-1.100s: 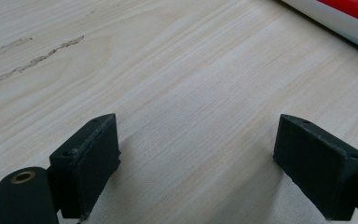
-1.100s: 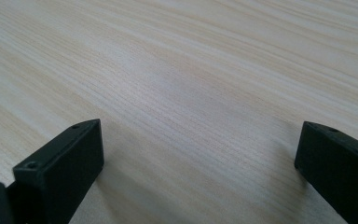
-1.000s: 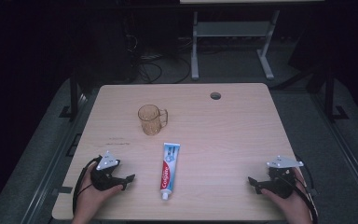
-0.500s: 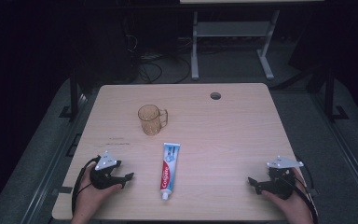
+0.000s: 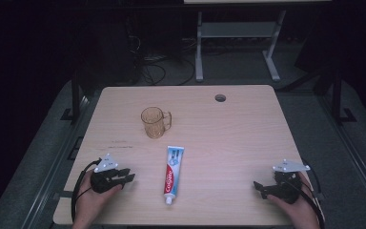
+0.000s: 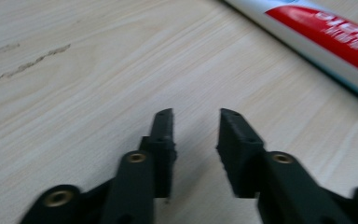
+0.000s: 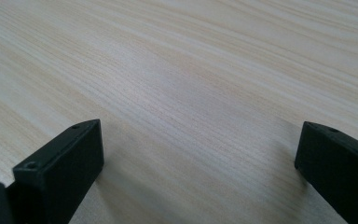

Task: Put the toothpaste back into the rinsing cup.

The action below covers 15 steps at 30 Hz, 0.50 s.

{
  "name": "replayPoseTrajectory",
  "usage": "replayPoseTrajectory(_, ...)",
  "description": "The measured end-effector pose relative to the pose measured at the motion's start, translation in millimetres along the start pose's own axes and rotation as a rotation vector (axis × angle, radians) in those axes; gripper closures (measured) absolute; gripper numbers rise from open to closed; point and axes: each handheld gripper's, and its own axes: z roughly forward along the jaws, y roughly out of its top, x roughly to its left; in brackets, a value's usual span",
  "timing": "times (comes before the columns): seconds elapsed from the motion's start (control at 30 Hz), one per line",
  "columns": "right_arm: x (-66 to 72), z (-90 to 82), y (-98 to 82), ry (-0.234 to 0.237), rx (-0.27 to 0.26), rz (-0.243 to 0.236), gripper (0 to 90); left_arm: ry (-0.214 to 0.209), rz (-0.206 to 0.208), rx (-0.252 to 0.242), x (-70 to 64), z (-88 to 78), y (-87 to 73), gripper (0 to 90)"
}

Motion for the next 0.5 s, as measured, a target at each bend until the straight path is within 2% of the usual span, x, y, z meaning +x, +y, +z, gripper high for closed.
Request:
replayPoseTrajectory(0.03,0.0,0.1,0.1,0.0,0.0,0.0,0.5,-0.01,0.002,-0.003,-1.0,-1.3,1.6,76.1)
replayPoseTrajectory(0.2,0.1,0.2,0.1,0.0,0.0,-0.001,0.5,-0.024,-0.004,0.005,-2.6,-3.3,4.9,89.4)
replayPoseTrajectory(0.5,0.2,0.3,0.3,0.001,0.0,0.001,0.5,-0.064,-0.025,-0.004,-8.4,-4.1,15.2,90.0)
